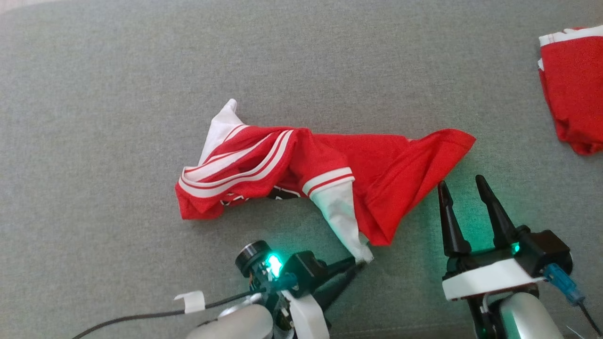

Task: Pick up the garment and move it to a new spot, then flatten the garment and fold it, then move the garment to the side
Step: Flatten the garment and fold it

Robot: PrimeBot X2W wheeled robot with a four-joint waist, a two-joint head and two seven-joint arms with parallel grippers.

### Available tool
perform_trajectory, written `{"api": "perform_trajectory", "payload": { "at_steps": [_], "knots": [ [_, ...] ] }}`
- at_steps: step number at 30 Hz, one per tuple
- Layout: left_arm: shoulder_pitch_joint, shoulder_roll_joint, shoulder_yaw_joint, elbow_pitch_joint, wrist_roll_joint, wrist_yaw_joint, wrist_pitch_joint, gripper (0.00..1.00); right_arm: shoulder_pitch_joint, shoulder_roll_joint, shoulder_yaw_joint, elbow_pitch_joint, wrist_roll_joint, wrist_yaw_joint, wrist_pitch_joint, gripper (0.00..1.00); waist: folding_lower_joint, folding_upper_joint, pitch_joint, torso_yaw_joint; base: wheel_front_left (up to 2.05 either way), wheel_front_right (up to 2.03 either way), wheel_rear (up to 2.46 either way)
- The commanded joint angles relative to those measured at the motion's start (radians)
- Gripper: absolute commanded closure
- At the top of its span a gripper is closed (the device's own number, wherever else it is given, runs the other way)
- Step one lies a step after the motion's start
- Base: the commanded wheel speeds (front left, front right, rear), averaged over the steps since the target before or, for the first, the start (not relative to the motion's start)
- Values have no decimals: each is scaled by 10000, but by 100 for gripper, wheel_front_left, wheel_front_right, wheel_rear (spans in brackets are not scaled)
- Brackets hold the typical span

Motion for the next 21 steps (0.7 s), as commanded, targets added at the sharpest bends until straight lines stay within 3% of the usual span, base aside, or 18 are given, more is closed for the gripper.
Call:
{"api": "perform_trajectory", "payload": {
  "at_steps": [1,9,13,15,21],
  "knots": [
    [-144,-28,327,-204,-25,105,-161,100,-90,-122,218,-255,-33,67,-38,0,-1,0,-68,19,0,0,0],
    [459,323,912,-809,-723,370,-685,100,337,-223,-28,-182,-19,67,-38,0,-1,0,-639,626,0,0,0],
    [900,885,1591,-1825,-1032,936,-1237,100,680,-421,-191,-235,-3,67,-38,0,-1,0,-972,1111,0,0,0],
    [1185,1432,1971,-2654,-1140,1347,-1410,100,944,-663,-213,-386,-29,67,-38,0,-1,0,-1158,1433,0,0,0],
    [1558,2130,2443,-3533,-1284,1908,-1538,100,1025,-1261,179,-789,29,67,-38,0,-1,0,-1251,1759,0,0,0]
  ]
}}
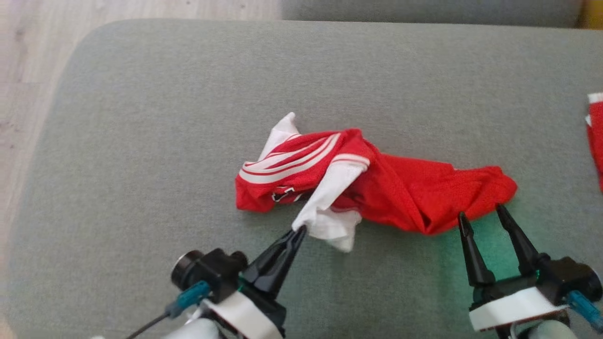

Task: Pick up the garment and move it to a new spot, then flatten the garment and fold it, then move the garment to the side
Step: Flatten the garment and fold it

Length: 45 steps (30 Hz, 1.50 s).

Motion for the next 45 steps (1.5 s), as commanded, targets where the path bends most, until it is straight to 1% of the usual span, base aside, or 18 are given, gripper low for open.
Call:
{"api": "perform_trajectory", "payload": {
  "at_steps": [1,5,8,10,13,16,18,21,23,25,27,30,33,37,42,45],
  "knots": [
    [-152,272,485,-342,-67,83,-138,100,-171,-337,257,-340,41,67,-40,0,1,-1,-22,113,0,0,0],
    [41,636,1090,-508,-261,549,-448,100,-499,-1290,704,-283,80,67,-40,0,1,-1,55,296,0,0,0],
    [216,1017,1686,-498,-423,899,-709,100,-905,-1983,1065,29,299,67,-40,0,1,-1,149,444,0,0,0],
    [312,1277,2073,-430,-458,1121,-856,100,-1222,-2483,1495,439,520,67,-40,0,1,-1,210,565,0,0,0],
    [435,1523,2610,-341,-478,1394,-1027,100,-1701,-3121,2270,1144,986,67,-40,0,1,-1,269,752,0,0,0],
    [528,1676,3034,-281,-408,1582,-1125,100,-2156,-3647,3112,1998,1488,67,-19,0,1,-1,309,931,0,0,0],
    [547,1713,3152,-271,-324,1596,-1155,100,-2415,-3900,3627,2446,1828,67,24,0,1,-1,330,1063,0,0,0],
    [503,1681,3194,-254,-218,1515,-1177,100,-2617,-4147,4319,2728,2464,67,10,0,1,-1,365,1224,0,0,0],
    [462,1622,3181,-249,-174,1479,-1183,100,-2635,-4297,4700,2660,2828,67,-4,0,1,-1,377,1290,0,0,0],
    [436,1576,3174,-245,-141,1464,-1187,100,-2608,-4436,4903,2326,3055,67,-23,0,1,-1,385,1334,0,0,0],
    [440,1555,3185,-233,-129,1447,-1191,100,-2520,-4505,5070,1744,3179,67,-32,0,1,-1,388,1349,0,0,0],
    [476,1534,3208,-196,-111,1414,-1198,100,-2330,-4662,5362,922,3013,67,-35,0,1,-1,373,1362,0,0,0],
    [505,1495,3212,-169,-98,1392,-1203,100,-2238,-4766,5753,409,2782,67,-37,0,1,-1,331,1379,0,0,0],
    [478,1432,3197,-111,-67,1353,-1207,100,-2428,-4961,6080,178,2338,67,-2,0,1,-1,287,1479,0,0,0],
    [400,1363,3172,-73,-26,1305,-1209,100,-2709,-5281,6319,-108,1847,67,507,0,1,-1,297,1618,0,0,0],
    [362,1320,3190,-21,-20,1285,-1212,100,-2818,-5246,6445,-391,2051,67,825,0,1,-1,282,1677,0,0,0]
  ]
}}
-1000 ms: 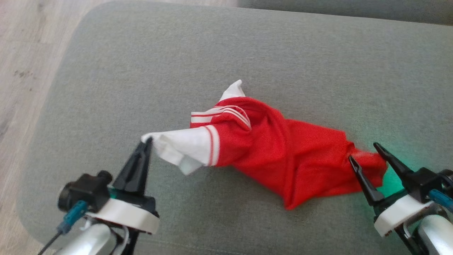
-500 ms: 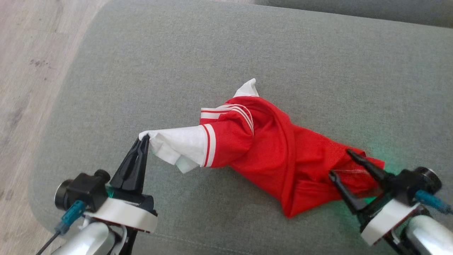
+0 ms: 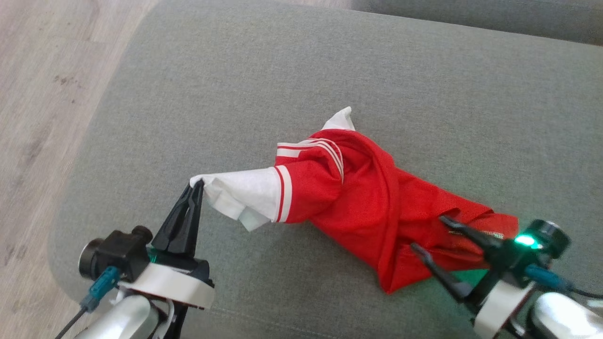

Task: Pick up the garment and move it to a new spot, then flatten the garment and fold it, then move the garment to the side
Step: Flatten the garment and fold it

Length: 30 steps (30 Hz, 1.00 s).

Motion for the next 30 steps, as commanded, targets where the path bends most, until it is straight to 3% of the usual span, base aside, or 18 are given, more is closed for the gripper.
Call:
{"api": "perform_trajectory", "payload": {
  "at_steps": [1,7,12,20,25,30],
  "knots": [
    [-382,240,547,-208,49,-25,-106,100,-177,-242,223,-335,107,67,90,0,0,0,6,26,0,0,0],
    [-571,-22,475,-76,100,-189,-111,100,-650,-493,1172,86,618,67,576,0,0,0,82,276,0,0,0],
    [-728,-188,485,69,146,-309,-114,100,-961,-613,1722,316,626,67,355,0,0,0,106,388,0,0,0],
    [-731,-308,548,133,206,-386,-119,100,-814,-809,1353,-391,-188,67,330,0,0,0,94,418,0,0,0],
    [-672,-381,557,183,209,-440,-121,100,-450,-845,1407,-892,57,67,679,0,0,0,38,440,0,0,0],
    [-733,-485,519,259,225,-549,-122,100,-323,-849,1600,-638,407,67,916,0,0,0,81,533,0,0,0]
  ]
}}
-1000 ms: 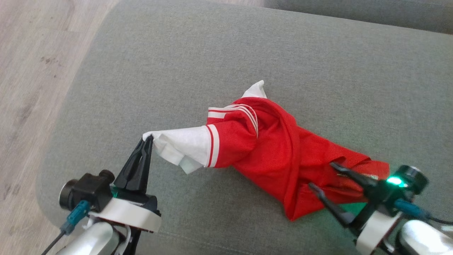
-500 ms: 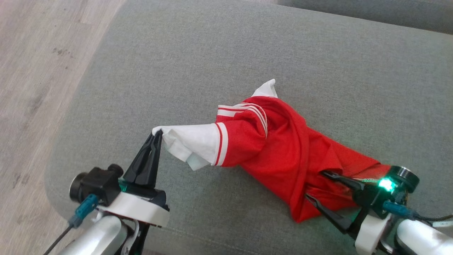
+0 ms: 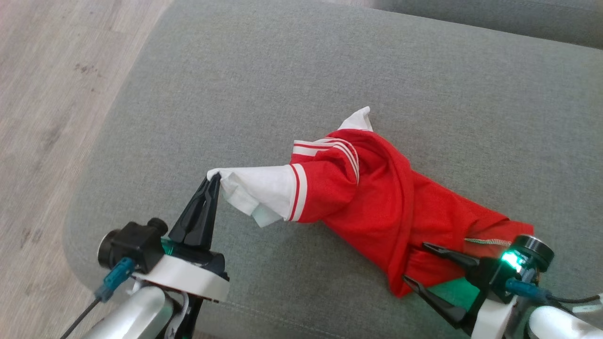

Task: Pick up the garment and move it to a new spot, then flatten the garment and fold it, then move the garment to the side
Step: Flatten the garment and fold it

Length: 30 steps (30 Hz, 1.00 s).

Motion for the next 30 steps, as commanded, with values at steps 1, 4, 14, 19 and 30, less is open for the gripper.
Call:
{"api": "perform_trajectory", "payload": {
  "at_steps": [1,4,14,19,30],
  "knots": [
    [-444,203,473,-199,119,-40,-122,100,67,-294,30,-104,59,67,-3,0,0,0,26,29,0,0,0],
    [-477,173,469,-159,143,-60,-122,100,-29,-284,148,224,92,67,-51,0,0,0,80,75,0,0,0],
    [-439,147,544,-93,128,-129,-124,100,-402,-215,318,746,4,67,-575,100,0,0,-77,-41,0,0,0],
    [-433,327,971,-572,0,-492,-124,100,-343,24,-1370,536,-237,67,-1334,100,0,0,-548,-436,0,0,0],
    [-1521,1825,2154,-2584,-487,-1327,301,100,212,-535,-6492,-1261,-1278,67,-887,100,0,0,-1837,-1638,0,0,0]
  ]
}}
